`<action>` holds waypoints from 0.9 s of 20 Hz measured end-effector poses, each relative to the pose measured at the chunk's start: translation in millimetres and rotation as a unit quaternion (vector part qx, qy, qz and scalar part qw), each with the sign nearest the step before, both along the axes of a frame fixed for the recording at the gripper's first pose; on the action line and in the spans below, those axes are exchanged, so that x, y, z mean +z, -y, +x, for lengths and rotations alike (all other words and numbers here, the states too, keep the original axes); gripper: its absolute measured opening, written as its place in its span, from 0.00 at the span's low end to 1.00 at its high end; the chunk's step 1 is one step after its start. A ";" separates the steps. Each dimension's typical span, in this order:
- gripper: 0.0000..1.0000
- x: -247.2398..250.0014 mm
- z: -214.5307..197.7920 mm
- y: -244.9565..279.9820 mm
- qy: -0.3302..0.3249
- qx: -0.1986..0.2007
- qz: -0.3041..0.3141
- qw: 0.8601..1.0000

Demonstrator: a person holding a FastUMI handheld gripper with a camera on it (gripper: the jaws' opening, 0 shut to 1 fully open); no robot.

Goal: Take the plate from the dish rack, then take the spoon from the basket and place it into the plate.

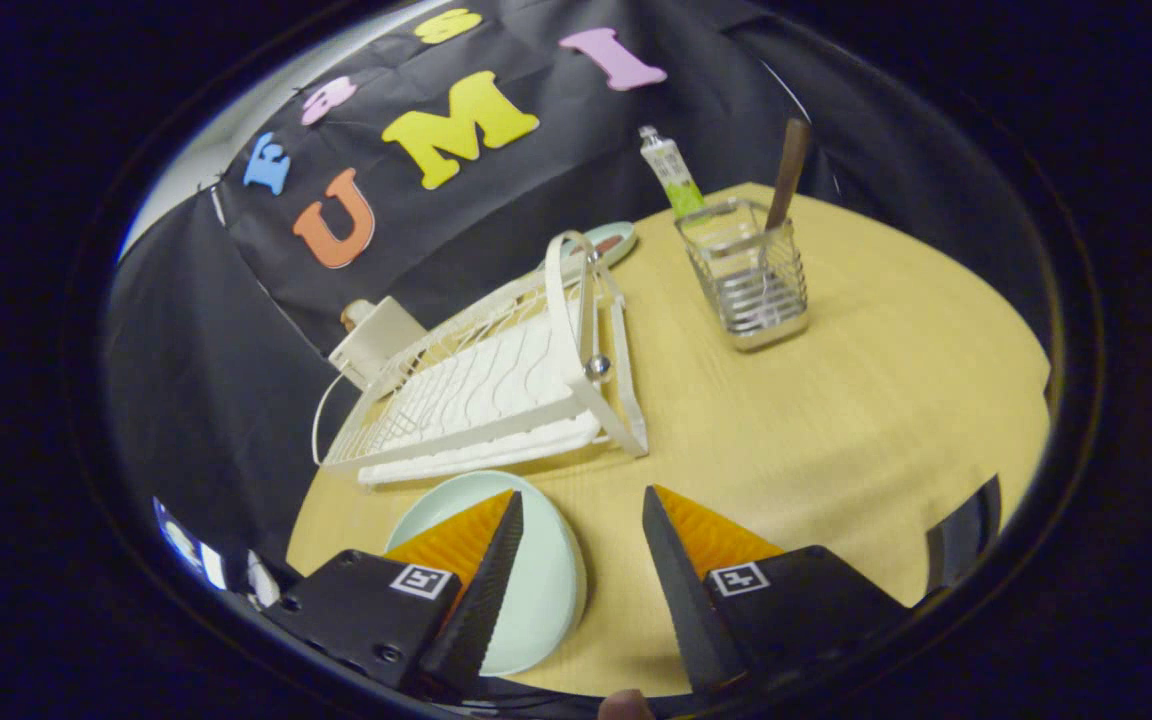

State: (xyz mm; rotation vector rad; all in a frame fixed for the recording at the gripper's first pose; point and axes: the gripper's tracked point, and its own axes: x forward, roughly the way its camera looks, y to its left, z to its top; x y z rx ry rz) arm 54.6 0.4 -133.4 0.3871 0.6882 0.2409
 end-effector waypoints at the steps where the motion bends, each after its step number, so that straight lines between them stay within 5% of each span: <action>1: 0.84 11.5 3.0 13.7 0.037 -0.014 -0.032 0.999; 6: 1.00 52.7 20.5 79.6 0.167 -0.092 -0.116 0.975; 14: 1.00 55.5 113.5 148.3 0.201 -0.121 -0.129 0.963; 18: 0.90 39.3 148.8 154.6 0.179 -0.104 -0.123 0.971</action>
